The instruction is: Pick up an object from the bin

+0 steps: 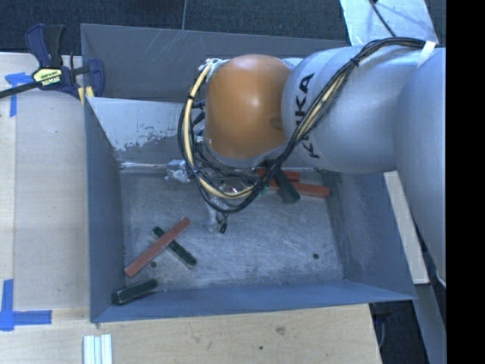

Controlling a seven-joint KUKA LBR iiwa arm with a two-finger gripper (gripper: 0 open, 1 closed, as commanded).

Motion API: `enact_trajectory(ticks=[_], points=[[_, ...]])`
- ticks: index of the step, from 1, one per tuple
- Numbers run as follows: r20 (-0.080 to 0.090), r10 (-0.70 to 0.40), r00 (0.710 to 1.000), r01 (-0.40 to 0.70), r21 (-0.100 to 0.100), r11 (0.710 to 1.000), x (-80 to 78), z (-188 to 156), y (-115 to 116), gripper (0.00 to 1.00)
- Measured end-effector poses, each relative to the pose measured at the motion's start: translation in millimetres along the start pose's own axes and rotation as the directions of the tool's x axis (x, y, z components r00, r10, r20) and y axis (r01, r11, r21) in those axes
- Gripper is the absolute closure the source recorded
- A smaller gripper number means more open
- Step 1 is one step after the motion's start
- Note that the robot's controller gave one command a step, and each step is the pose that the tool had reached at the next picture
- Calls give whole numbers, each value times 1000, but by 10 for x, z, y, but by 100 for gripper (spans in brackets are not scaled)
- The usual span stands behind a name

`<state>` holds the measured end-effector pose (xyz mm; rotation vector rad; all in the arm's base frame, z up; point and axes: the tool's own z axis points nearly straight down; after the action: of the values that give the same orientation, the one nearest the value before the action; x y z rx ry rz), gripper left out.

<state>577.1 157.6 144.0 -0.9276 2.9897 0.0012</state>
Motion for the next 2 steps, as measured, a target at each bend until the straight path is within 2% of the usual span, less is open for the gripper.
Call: enact_trajectory(ticks=[1,2], points=[[-11,-303,953,303,-9,953,98,672,653,0],[-7,-298,955,298,-6,955,86,647,633,100]])
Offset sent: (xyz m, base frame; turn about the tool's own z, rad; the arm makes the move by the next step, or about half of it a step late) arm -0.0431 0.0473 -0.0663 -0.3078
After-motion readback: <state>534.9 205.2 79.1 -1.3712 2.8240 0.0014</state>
